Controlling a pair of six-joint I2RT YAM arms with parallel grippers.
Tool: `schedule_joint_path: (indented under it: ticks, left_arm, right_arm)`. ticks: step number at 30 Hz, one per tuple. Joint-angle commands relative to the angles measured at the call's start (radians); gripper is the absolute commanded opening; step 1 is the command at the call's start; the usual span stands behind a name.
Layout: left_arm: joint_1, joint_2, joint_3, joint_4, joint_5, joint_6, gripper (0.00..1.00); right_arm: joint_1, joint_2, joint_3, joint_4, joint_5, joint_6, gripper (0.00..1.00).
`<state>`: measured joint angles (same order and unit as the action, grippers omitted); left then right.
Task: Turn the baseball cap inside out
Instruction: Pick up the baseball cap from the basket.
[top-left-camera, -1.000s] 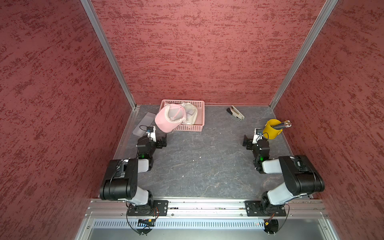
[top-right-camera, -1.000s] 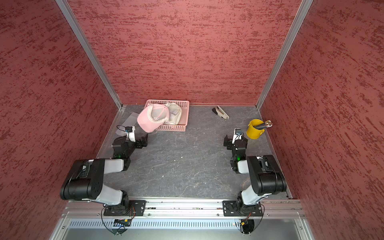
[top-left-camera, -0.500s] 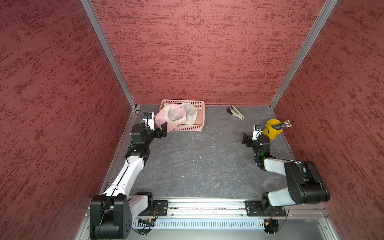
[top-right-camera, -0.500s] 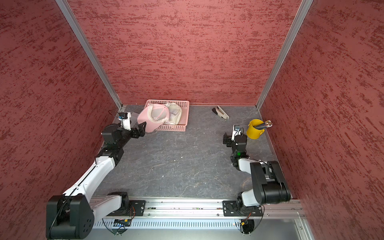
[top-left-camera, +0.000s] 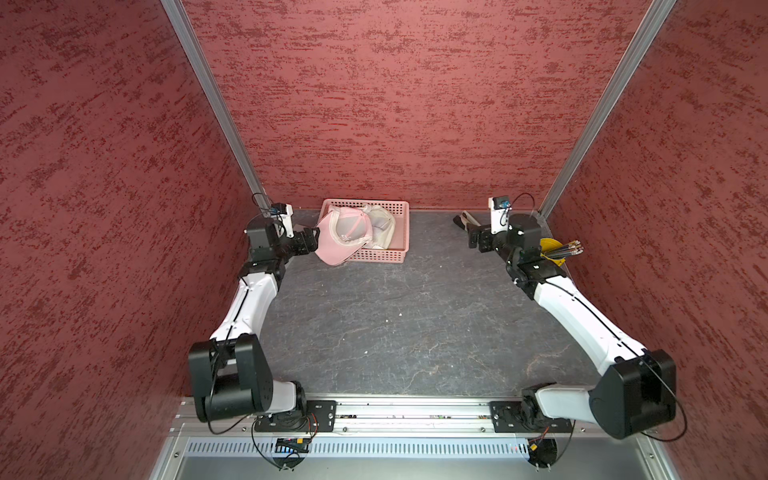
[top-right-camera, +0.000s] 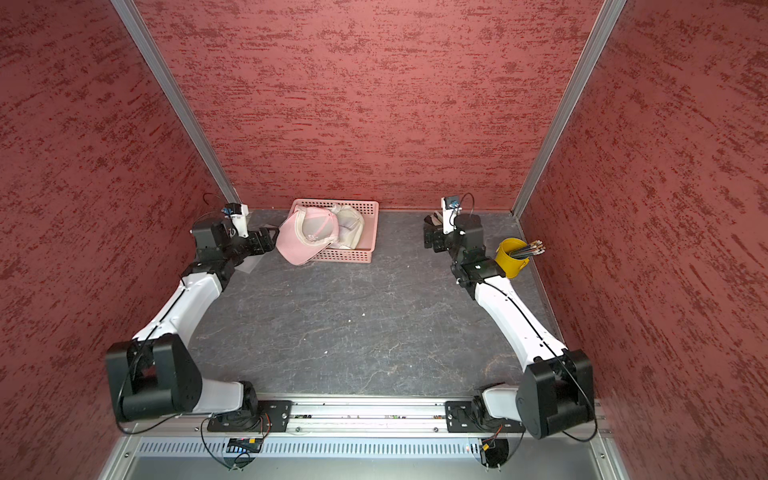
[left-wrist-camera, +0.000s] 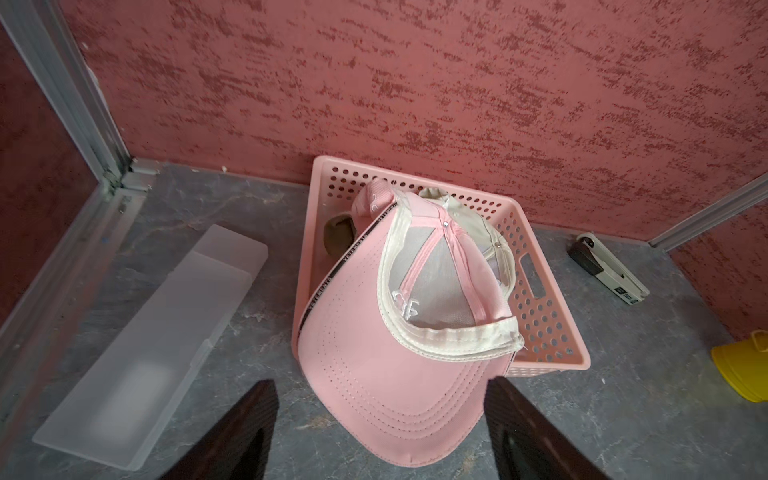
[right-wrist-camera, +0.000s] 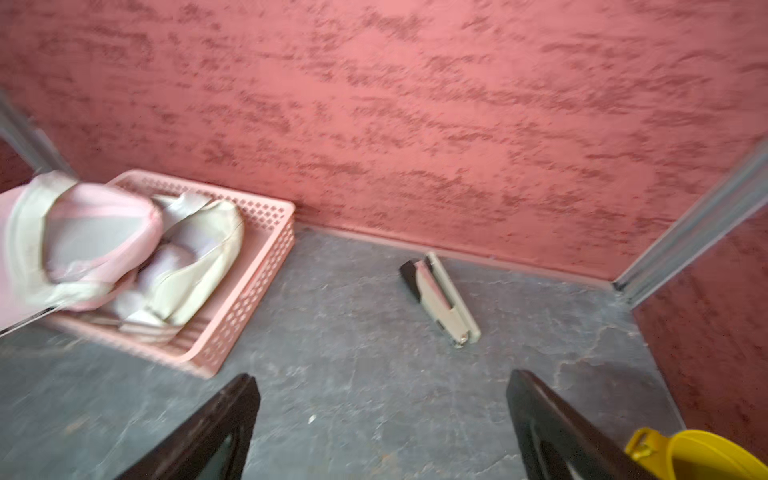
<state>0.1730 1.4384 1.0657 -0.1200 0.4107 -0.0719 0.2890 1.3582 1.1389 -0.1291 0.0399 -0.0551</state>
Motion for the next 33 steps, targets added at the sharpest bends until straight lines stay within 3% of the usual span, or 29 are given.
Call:
schedule_joint_path:
  ticks: [1, 12, 15, 21, 33]
  left_arm:
    - [0.003, 0.077, 0.083, -0.149, 0.072, 0.041, 0.78]
    - [0.007, 0.320, 0.330, -0.286, 0.138, 0.175, 0.69]
    - [0.003, 0.353, 0.369, -0.292, 0.079, 0.213, 0.70]
    - [-0.012, 0.449, 0.506, -0.438, 0.091, 0.260, 0.69]
    - [-0.088, 0.506, 0.542, -0.491, 0.017, 0.304, 0.66]
  right_arm:
    - [0.069, 0.067, 0.113, -0.249, -0.067, 0.037, 0.98]
    - [0.243, 0.217, 0.219, -0.278, -0.106, 0.090, 0.97]
    - [0.258, 0.241, 0.228, -0.271, -0.123, 0.104, 0.98]
    - [0.273, 0.281, 0.259, -0.270, -0.129, 0.103, 0.98]
    - [0.277, 0.330, 0.278, -0.264, -0.147, 0.094, 0.97]
